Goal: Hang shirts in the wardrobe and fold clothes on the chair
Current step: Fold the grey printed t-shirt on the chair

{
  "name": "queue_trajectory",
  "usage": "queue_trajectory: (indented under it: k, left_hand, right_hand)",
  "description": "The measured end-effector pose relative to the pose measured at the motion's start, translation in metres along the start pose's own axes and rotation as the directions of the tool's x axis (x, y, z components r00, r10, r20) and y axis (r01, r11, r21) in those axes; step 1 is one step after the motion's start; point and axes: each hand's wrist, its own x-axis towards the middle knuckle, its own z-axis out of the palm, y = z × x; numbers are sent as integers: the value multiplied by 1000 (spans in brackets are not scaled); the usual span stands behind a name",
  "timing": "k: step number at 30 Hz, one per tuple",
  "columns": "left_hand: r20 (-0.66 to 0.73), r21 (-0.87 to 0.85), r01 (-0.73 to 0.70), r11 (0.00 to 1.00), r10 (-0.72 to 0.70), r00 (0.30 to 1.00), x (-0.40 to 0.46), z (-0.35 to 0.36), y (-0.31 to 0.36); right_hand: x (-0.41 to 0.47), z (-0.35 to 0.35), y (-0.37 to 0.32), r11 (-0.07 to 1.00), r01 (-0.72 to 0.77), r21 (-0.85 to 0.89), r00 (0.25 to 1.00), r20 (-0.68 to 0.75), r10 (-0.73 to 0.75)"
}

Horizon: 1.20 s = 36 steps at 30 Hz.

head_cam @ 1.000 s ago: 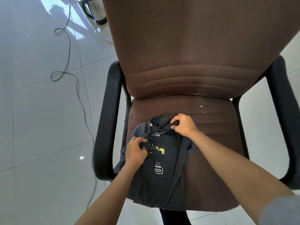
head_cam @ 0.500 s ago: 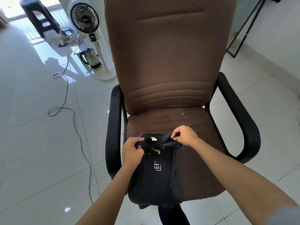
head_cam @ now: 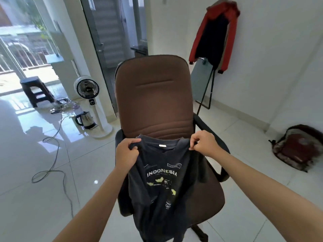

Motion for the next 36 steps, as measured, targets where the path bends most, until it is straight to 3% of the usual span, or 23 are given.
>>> queue_trajectory:
  k: [3, 8, 12, 19, 24, 32, 34, 36]
  left_hand:
    - [54, -29, -87, 996, 88, 995, 8, -15, 31]
    - [165, -6, -172, 985, 170, 971, 26, -46, 79]
    - [294, 174, -267, 948, 208, 933, 43, -66, 114]
    - [207, 271, -336, 902, 287, 936, 56, -77, 164]
    - [52, 273, -325, 905, 323, 945, 66, -86, 188]
    - [-89, 273, -332, 903, 367, 926, 87, -108, 216]
    - [-107, 281, -329, 902, 370, 923, 93, -112, 220]
    - [-133, 281, -320, 905, 367, 921, 98, -116, 223]
  right_hand:
    - [-14, -39, -5, 974, 51, 220, 999, 6, -53]
    - [-26, -100, -3, 976, 57, 210, 994, 83, -76]
    - [-31, -141, -1, 984, 61, 165, 976, 195, -93]
    - [-42, -203, -16, 950, 134, 281, 919, 324, -225]
    - [-42, -235, -25, 867, 125, 483, 928, 253, -275]
    - [-37, -273, -38, 866, 199, 459, 921, 214, -325]
    - [-35, -276, -42, 889, 273, 367, 936, 112, -333]
    - [-29, -275, -43, 915, 368, 164, 928, -118, -353]
